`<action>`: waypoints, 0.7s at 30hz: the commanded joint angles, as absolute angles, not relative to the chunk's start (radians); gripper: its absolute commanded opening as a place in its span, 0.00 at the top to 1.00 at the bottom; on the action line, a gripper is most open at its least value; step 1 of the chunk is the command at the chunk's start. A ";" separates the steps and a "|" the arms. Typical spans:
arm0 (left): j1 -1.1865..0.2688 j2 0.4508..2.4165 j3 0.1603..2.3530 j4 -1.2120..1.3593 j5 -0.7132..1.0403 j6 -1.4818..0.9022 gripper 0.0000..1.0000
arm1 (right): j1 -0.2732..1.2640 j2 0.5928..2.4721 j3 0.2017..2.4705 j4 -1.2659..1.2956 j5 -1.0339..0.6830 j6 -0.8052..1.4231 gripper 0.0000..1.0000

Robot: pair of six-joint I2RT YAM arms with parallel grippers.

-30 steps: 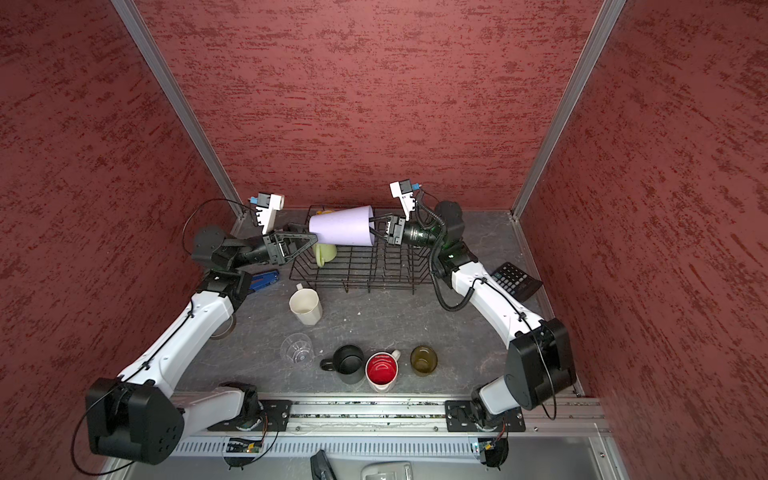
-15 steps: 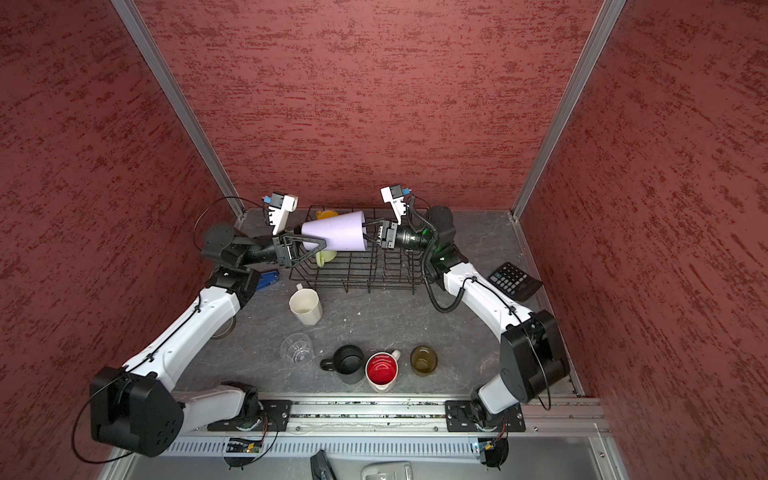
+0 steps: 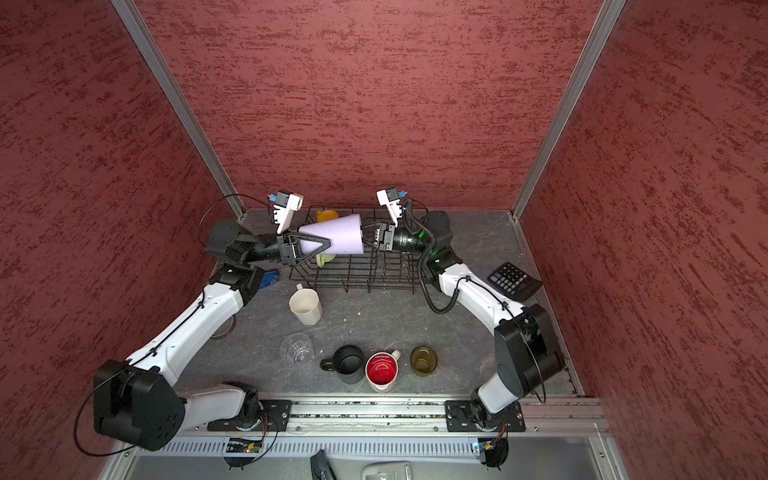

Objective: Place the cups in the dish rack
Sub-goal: 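Grasp the lavender cup base with the left gripper while the right gripper holds it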

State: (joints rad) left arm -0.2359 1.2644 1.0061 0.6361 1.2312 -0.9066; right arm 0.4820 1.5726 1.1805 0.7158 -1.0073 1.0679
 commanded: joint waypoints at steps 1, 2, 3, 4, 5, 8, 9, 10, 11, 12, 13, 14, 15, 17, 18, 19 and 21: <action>-0.248 1.266 1.040 0.651 1.257 -0.894 0.18 | 0.488 1.588 1.175 0.768 -1.002 1.094 1.00; -0.247 1.269 1.043 0.645 1.258 -0.893 0.22 | 0.487 1.588 1.174 0.771 -1.001 1.095 1.00; -0.248 1.267 1.046 0.640 1.258 -0.891 0.25 | 0.488 1.588 1.172 0.773 -0.999 1.095 1.00; -0.248 1.267 1.051 0.636 1.259 -0.889 0.30 | 0.487 1.590 1.171 0.773 -0.997 1.095 1.00; -0.248 1.267 1.052 0.630 1.258 -0.889 0.34 | 0.487 1.589 1.169 0.773 -0.994 1.095 1.00; -0.247 1.260 1.059 0.610 1.258 -0.876 0.52 | 0.488 1.589 1.163 0.771 -0.982 1.094 0.98; -0.247 1.257 1.064 0.601 1.258 -0.871 0.58 | 0.487 1.588 1.159 0.769 -0.974 1.092 0.94; -0.245 1.255 1.069 0.588 1.256 -0.862 0.66 | 0.486 1.588 1.157 0.762 -0.964 1.088 0.90; -0.245 1.252 1.075 0.574 1.257 -0.855 0.72 | 0.486 1.587 1.156 0.754 -0.958 1.083 0.86; -0.245 1.248 1.081 0.563 1.256 -0.849 0.78 | 0.485 1.586 1.156 0.746 -0.950 1.078 0.85; -0.245 1.244 1.086 0.551 1.255 -0.840 0.83 | 0.483 1.584 1.154 0.742 -0.941 1.076 0.84; -0.245 1.240 1.090 0.541 1.252 -0.834 0.87 | 0.482 1.582 1.153 0.739 -0.936 1.073 0.82; -0.244 1.234 1.091 0.533 1.247 -0.825 0.90 | 0.479 1.582 1.150 0.736 -0.932 1.072 0.79; -0.242 1.225 1.095 0.516 1.242 -0.814 0.93 | 0.475 1.580 1.149 0.731 -0.929 1.074 0.71; -0.241 1.223 1.096 0.505 1.241 -0.809 0.94 | 0.471 1.578 1.146 0.729 -0.925 1.073 0.69; -0.239 1.220 1.099 0.494 1.240 -0.802 0.95 | 0.467 1.575 1.142 0.724 -0.919 1.074 0.67; -0.235 1.215 1.103 0.454 1.235 -0.788 0.98 | 0.455 1.564 1.138 0.706 -0.916 1.065 0.62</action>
State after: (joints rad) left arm -0.2340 1.2541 1.0615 0.4786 1.2255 -0.8318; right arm 0.4736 1.5749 1.1545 0.7414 -0.9581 1.0653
